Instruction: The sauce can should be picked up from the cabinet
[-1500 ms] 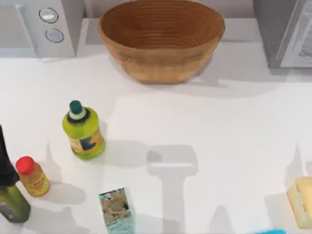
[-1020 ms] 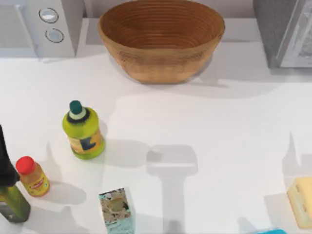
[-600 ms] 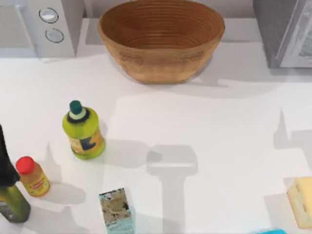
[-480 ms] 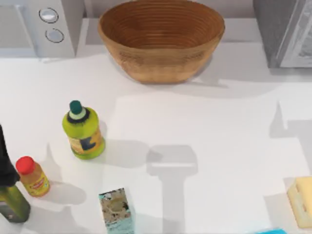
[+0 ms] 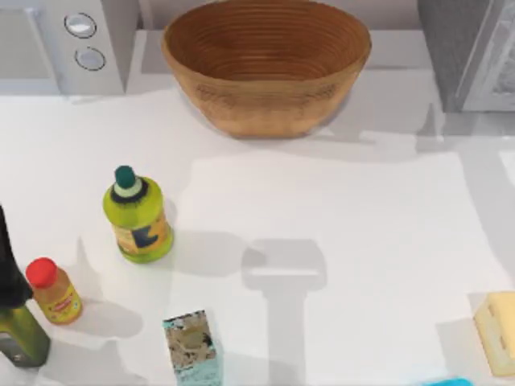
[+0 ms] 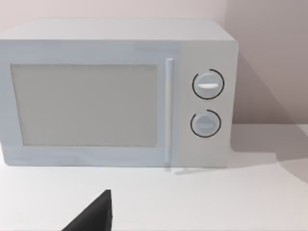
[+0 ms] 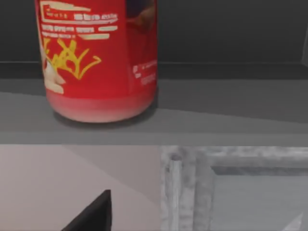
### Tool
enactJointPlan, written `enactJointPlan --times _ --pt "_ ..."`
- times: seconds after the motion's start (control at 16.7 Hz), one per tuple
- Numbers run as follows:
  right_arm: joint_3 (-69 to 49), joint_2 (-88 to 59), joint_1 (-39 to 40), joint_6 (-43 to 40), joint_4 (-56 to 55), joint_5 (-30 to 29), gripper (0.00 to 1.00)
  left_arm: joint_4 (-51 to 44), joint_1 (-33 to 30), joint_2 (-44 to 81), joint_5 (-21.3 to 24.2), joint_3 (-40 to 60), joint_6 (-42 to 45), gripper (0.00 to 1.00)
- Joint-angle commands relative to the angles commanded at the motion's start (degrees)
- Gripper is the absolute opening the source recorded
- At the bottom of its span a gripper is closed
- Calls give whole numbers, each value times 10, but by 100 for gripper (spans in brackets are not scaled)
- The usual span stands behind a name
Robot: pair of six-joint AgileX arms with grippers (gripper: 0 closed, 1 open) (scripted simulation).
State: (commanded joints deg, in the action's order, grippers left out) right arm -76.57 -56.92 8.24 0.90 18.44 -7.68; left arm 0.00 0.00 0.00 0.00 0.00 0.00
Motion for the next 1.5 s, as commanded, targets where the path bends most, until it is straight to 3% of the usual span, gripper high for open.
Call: enactJointPlan --times 0.54,0.96,1.5 --pt "-226 -187 23 0 54 -35 100 0 0 0 0 0 0 100" --pt "-232 -191 23 0 54 -37 100 0 0 0 0 0 0 100" --pt "-264 -237 128 4 44 -146 100 0 0 0 0 0 0 100"
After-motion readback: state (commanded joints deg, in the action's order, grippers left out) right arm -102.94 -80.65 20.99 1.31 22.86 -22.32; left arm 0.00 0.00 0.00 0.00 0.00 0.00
